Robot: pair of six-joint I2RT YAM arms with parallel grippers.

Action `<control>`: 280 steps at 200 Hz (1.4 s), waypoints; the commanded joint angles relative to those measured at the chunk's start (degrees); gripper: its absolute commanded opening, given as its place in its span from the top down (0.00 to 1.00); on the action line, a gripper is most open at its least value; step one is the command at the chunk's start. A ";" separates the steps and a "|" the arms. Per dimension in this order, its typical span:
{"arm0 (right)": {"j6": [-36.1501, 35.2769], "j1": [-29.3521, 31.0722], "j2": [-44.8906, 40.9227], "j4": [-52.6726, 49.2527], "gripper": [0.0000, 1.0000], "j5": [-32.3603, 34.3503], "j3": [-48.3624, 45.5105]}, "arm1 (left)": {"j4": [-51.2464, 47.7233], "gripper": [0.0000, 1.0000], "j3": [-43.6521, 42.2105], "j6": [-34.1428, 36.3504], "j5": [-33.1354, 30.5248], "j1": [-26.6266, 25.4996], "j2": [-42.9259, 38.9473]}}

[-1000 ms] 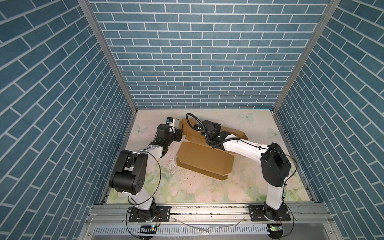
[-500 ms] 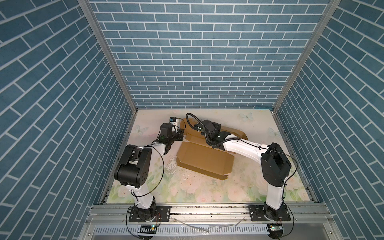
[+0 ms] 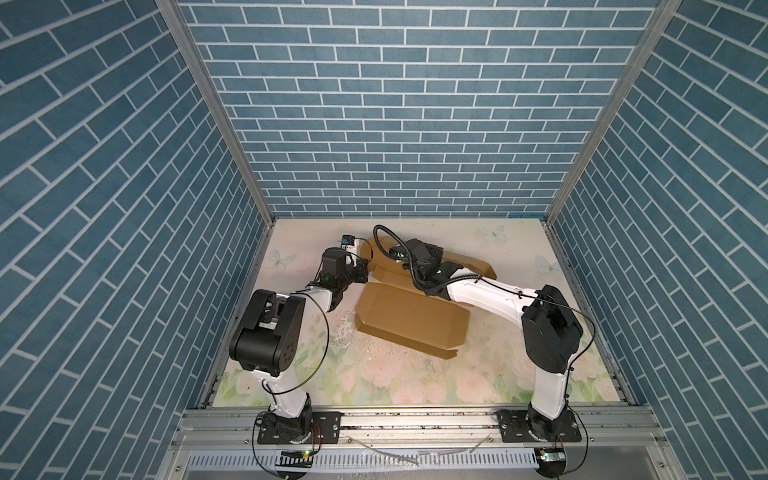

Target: Fold the paper box

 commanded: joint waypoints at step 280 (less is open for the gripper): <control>-6.63 3.61 -0.36 18.54 1.00 5.63 -13.17 | 11.46 0.75 -12.04 -2.95 -3.17 -6.70 -3.98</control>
